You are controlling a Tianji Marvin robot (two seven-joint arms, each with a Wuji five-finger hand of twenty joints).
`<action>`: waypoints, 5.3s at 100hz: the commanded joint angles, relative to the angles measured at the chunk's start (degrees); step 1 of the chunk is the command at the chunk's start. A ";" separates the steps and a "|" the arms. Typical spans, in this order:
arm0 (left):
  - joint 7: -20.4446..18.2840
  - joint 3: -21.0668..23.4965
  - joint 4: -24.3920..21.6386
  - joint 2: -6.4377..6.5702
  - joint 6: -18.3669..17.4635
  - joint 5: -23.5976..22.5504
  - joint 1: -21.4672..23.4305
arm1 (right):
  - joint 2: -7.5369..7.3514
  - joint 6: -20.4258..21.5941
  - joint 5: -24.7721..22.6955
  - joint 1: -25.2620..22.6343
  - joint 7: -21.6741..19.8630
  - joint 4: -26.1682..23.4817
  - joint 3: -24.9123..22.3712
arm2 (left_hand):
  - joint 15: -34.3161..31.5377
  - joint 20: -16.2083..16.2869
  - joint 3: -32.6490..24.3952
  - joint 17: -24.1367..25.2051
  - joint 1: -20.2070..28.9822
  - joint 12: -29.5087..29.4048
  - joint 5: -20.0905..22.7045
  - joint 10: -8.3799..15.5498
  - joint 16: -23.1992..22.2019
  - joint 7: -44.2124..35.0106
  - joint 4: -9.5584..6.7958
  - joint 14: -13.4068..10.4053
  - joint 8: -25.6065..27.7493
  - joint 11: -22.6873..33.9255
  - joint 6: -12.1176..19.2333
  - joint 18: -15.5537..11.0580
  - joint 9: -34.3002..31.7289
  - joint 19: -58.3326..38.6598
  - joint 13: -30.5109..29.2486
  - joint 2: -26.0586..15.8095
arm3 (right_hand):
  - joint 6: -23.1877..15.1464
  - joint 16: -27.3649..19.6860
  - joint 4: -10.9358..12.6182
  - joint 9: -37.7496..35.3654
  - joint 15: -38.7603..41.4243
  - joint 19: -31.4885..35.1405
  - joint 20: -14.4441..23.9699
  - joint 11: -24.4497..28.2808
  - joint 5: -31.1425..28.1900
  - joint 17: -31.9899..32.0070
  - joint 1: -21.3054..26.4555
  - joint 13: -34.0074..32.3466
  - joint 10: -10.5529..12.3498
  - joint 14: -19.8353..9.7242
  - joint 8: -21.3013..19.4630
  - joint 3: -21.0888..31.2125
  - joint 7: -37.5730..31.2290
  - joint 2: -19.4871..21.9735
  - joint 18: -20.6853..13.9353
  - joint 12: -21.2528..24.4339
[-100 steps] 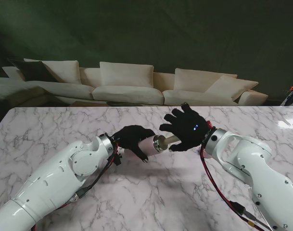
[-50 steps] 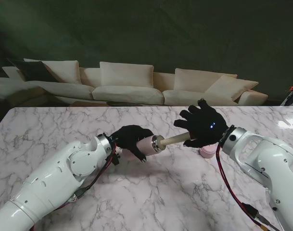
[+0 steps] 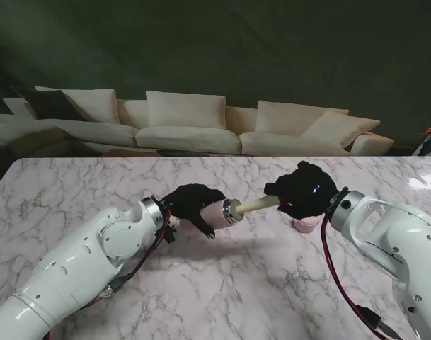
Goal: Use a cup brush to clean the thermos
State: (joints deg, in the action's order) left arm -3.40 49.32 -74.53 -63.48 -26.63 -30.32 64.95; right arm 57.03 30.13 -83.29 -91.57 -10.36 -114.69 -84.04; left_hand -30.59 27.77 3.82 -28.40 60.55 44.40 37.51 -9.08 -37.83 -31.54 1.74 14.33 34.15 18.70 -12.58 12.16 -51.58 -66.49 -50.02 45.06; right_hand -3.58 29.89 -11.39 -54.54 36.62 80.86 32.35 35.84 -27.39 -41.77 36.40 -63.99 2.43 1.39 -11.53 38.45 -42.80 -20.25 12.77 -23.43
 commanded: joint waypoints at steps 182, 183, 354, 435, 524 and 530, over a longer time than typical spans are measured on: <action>-0.63 -2.62 -0.66 -0.74 0.39 1.97 -1.73 | 0.58 -12.08 4.84 8.49 -10.54 5.16 16.27 | -13.26 1.88 -29.14 -1.66 11.90 1.55 6.07 4.99 -4.41 -8.17 -1.95 -5.71 2.47 3.05 10.33 -8.01 -2.07 -5.28 -5.58 -27.72 | 0.55 12.35 -0.56 -19.02 45.53 25.00 -0.95 17.70 -16.01 -21.08 11.04 -11.55 -3.04 -3.30 -1.74 10.84 -11.93 -0.30 1.13 -15.86; -0.62 -2.62 -0.66 -0.74 0.39 1.97 -1.73 | 0.58 -12.14 4.88 8.57 -10.55 5.23 16.40 | -13.26 1.88 -29.13 -1.67 11.88 1.55 6.10 5.03 -4.41 -8.18 -1.94 -5.75 2.48 3.05 10.34 -8.03 -2.08 -5.28 -5.59 -27.73 | 0.45 12.35 -0.56 -19.01 45.53 25.00 -0.95 17.68 -15.97 -21.08 11.03 -11.55 -3.04 -3.30 -1.70 10.85 -11.91 -0.29 1.13 -15.84; -0.42 -2.44 -0.65 -0.37 -0.40 0.00 -1.45 | 0.89 -14.51 9.12 7.80 -10.22 5.39 15.77 | -13.15 1.76 -29.13 -1.77 11.93 1.46 6.14 4.85 -4.17 -8.12 -1.93 -5.70 2.47 3.05 10.26 -8.04 -2.07 -5.27 -5.63 -27.80 | -0.16 12.59 -0.95 -18.74 45.87 25.16 -0.96 18.78 -16.43 -21.16 11.34 -11.56 -2.58 -3.59 -3.22 10.76 -12.64 -0.13 1.43 -15.86; -0.33 -1.71 -0.36 -0.22 -0.18 -0.61 -1.18 | 1.04 -14.79 9.56 6.54 -9.00 4.75 14.30 | -13.09 1.75 -28.92 -1.52 12.02 1.41 6.06 4.93 -4.15 -7.91 -1.89 -5.65 2.42 3.00 10.22 -7.94 -1.86 -5.13 -5.43 -28.04 | -0.16 12.45 -1.02 -18.72 45.62 25.05 -0.90 19.05 -16.31 -20.78 11.21 -11.56 -2.53 -3.49 -2.83 10.86 -12.41 -0.24 1.62 -16.01; -0.47 -1.40 0.61 -0.19 -0.15 -0.42 -1.38 | 1.11 -16.36 11.19 7.78 -8.82 6.39 16.32 | -13.28 2.01 -28.72 -1.30 12.15 1.47 6.16 4.95 -4.25 -7.96 -1.95 -5.47 2.48 3.21 10.27 -7.84 -1.89 -5.32 -5.25 -28.14 | -0.91 12.30 -0.96 -18.24 45.31 25.04 -0.78 19.11 -16.16 -20.51 11.49 -11.56 -2.34 -3.27 -2.66 10.20 -11.99 0.35 1.58 -16.25; -0.49 -1.39 0.73 -0.16 -0.24 -0.53 -1.40 | 1.11 -16.37 11.20 7.77 -8.88 6.27 16.28 | -13.28 2.01 -28.71 -1.29 12.11 1.46 6.16 4.99 -4.25 -7.99 -1.96 -5.44 2.49 3.19 10.33 -7.86 -1.81 -5.31 -5.24 -28.12 | -0.95 12.29 -0.97 -18.24 45.30 25.04 -0.78 19.13 -16.06 -20.51 11.45 -11.55 -2.27 -3.31 -2.62 10.17 -11.94 0.39 1.58 -16.27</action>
State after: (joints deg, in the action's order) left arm -3.19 48.07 -73.53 -63.26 -26.53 -30.87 64.01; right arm 57.75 13.85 -72.15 -83.62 -19.16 -108.07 -67.85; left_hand -30.88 28.39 3.82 -28.41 60.40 44.43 37.51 -9.03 -37.84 -31.58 1.77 14.24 34.15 19.10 -12.56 12.16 -51.58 -67.20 -50.02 45.04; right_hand 1.72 39.88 -12.52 -70.49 76.12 100.04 31.68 53.64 -40.76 -61.55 40.53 -74.08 -0.67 0.21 -14.23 41.44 -53.06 -27.25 12.73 -39.30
